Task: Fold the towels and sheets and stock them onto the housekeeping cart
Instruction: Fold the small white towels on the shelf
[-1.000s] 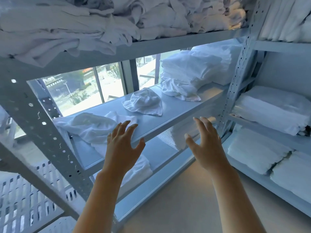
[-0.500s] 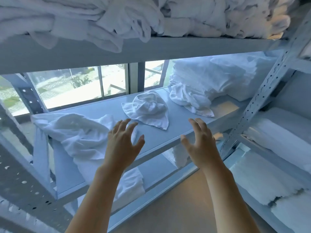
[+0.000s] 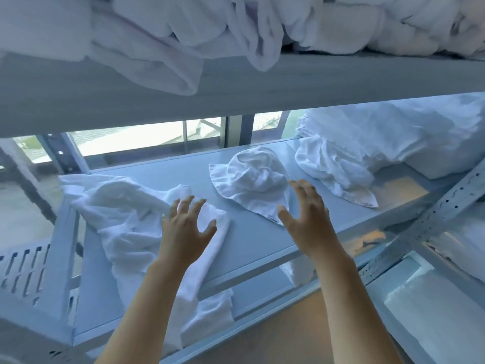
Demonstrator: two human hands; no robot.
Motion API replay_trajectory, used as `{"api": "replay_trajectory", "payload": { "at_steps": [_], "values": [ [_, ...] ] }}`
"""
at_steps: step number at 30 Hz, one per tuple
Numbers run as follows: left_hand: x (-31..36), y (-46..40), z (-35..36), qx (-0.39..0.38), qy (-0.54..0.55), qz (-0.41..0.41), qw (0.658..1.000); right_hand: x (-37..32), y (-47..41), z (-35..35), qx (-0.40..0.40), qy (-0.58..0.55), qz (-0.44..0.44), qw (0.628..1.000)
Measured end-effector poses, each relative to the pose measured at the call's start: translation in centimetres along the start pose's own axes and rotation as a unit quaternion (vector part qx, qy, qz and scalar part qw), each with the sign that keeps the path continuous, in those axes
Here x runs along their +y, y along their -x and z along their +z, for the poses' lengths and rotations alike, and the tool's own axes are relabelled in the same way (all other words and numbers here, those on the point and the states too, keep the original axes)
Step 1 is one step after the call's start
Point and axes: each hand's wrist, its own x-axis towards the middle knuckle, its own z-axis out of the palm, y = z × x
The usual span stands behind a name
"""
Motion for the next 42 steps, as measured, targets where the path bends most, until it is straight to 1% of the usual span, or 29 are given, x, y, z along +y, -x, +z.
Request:
{"api": "replay_trajectory", "payload": {
  "at_steps": [2,4,10,15,18,20,22,24,27,30,33,35,38,40,42],
  "values": [
    [-1.1,-0.5,1.5,-0.013,-0.028,-0.04,0.999,1.0,-2.1,1.2,-0.011,-0.005,-0.018,1.0],
    [-1.6,-0.8,3.3,-0.024,-0.054,-0.062,0.996,1.9,-4.3,2.7,-0.032,-0.01,-0.031,0.999],
    [-0.8,-0.4,8.8,-0.069,-0.1,-0.129,0.984,5.0,-9.5,8.1,-0.137,-0.016,-0.067,0.988],
    [-0.1,1.7,13.1,-0.111,-0.113,-0.178,0.971,8.0,-13.0,11.1,-0.186,0.024,-0.103,0.977],
    [0.0,3.2,14.9,-0.1,-0.132,-0.176,0.97,9.1,-15.6,12.4,-0.198,0.06,-0.142,0.968],
    [-0.1,3.3,15.2,-0.087,-0.138,-0.177,0.971,9.4,-17.2,13.2,-0.188,0.092,-0.18,0.961],
    [-0.2,3.2,15.4,-0.08,-0.141,-0.177,0.971,9.3,-18.6,14.3,-0.185,0.143,-0.227,0.945],
    [-0.1,3.4,15.6,-0.074,-0.142,-0.173,0.972,9.2,-20.2,15.4,-0.206,0.191,-0.25,0.927],
    [-0.2,3.4,15.8,-0.063,-0.148,-0.171,0.972,9.3,-22.7,17.1,-0.25,0.232,-0.225,0.913],
    [-0.3,3.5,15.9,-0.055,-0.149,-0.166,0.973,10.0,-22.9,18.5,-0.287,0.254,-0.201,0.901],
    [-0.4,3.4,16.0,-0.044,-0.145,-0.159,0.976,10.5,-21.2,19.5,-0.279,0.241,-0.226,0.902],
    [-0.3,3.4,16.0,-0.047,-0.146,-0.161,0.975,11.0,-19.9,19.4,-0.264,0.219,-0.256,0.904],
    [0.4,3.6,15.8,-0.051,-0.157,-0.161,0.973,12.9,-17.1,18.7,-0.262,0.188,-0.299,0.898],
    [1.8,3.5,15.8,-0.025,-0.167,-0.122,0.978,14.6,-15.0,17.9,-0.264,0.17,-0.318,0.894],
    [3.9,2.9,16.0,0.008,-0.167,-0.049,0.985,16.2,-12.9,16.6,-0.256,0.147,-0.333,0.896]
  ]
}}
